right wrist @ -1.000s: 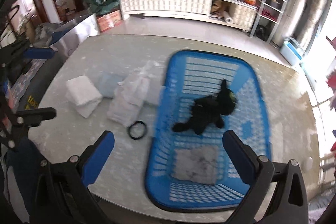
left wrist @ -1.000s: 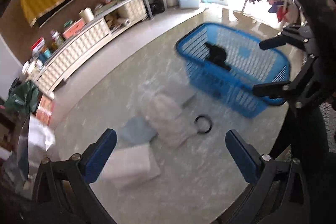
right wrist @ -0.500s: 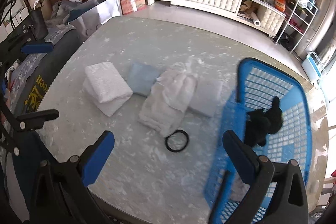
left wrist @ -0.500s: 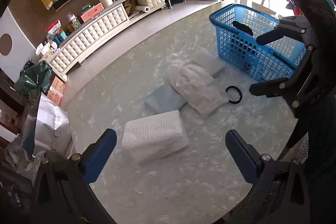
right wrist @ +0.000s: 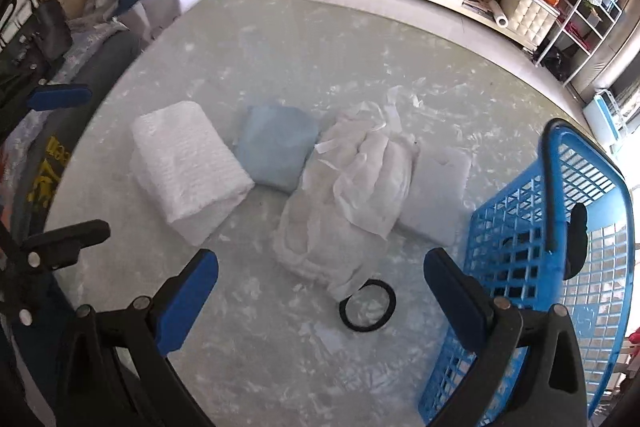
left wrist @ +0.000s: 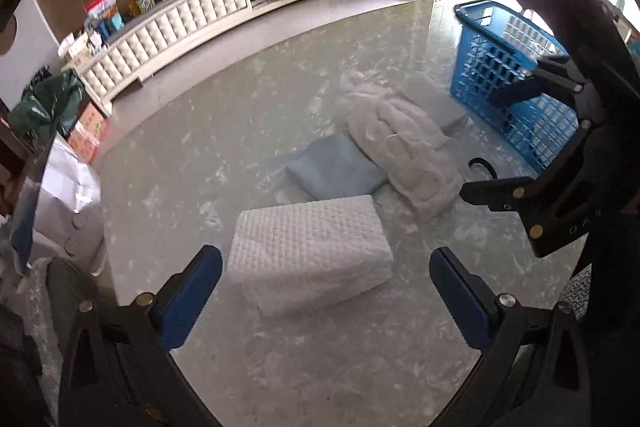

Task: Organize soft objects
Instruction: 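Withdraw both grippers from the basket back toward the remaining items, then grasp the white mesh bundle with the right gripper while the left grasps the quilted pillow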

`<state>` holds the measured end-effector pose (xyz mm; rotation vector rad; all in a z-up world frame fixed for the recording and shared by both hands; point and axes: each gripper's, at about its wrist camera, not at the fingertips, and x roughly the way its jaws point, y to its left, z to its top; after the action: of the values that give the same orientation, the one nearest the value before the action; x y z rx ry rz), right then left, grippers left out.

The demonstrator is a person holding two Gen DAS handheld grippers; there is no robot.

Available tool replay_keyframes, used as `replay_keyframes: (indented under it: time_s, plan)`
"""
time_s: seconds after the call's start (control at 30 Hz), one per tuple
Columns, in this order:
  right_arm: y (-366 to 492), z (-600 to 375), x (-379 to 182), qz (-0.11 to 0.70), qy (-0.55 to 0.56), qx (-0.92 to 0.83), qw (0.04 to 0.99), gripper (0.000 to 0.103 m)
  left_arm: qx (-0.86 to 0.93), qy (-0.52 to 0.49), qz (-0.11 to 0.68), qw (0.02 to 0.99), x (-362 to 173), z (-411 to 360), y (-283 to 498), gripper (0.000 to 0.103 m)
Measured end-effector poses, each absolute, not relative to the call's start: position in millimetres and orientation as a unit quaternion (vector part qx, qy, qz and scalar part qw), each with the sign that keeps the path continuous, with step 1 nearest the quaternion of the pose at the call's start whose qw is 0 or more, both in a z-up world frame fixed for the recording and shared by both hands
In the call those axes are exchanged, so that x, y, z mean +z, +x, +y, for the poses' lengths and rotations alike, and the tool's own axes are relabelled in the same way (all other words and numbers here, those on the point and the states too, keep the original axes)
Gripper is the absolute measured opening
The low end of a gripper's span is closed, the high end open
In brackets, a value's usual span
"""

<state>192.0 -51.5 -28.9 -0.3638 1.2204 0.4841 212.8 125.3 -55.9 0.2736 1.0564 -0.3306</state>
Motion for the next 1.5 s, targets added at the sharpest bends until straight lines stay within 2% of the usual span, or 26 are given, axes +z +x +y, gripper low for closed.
replay_keyframes:
  time_s: [0.1,0.2,0.47,0.6,0.87,1.03,1.13,1.3,1.5]
  plan:
    - [200.3,-48.0,-38.3,0.575,-0.168,0.215,0.772,0.102,-0.157,0.118,0.509,0.838,-65.6,130.4,223.2,0.103]
    - [209.2,-45.7,-51.1,0.588,-0.162,0.207,0.765,0.095,-0.155,0.121,0.515,0.834,-75.3,132.4,231.2,0.103]
    - [225.6,-46.8,-85.9,0.627,-0.136,0.187,0.744,0.087,-0.160,0.113,0.532,0.824,-97.5,139.1,252.9,0.103]
    - [231.8,-47.8,-96.8,0.637,-0.128,0.180,0.739,0.063,-0.166,0.105,0.540,0.818,-109.5,141.0,260.1,0.103]
    - [230.8,-43.2,-107.7,0.637,-0.139,0.180,0.737,0.055,-0.177,0.088,0.553,0.809,-138.5,145.4,265.4,0.103]
    - [220.7,-42.7,-107.5,0.625,-0.144,0.190,0.744,0.033,-0.184,0.076,0.554,0.808,-148.9,148.2,264.1,0.103]
    - [214.0,-34.4,-108.2,0.621,-0.149,0.192,0.745,0.024,-0.186,0.073,0.553,0.809,-151.4,149.0,261.8,0.103]
    - [212.4,-28.9,-107.9,0.625,-0.134,0.195,0.744,0.019,-0.179,0.081,0.556,0.808,-156.2,147.4,259.4,0.103]
    - [205.8,-37.0,-85.1,0.618,-0.125,0.197,0.751,0.019,-0.176,0.080,0.549,0.813,-157.9,146.5,256.4,0.098]
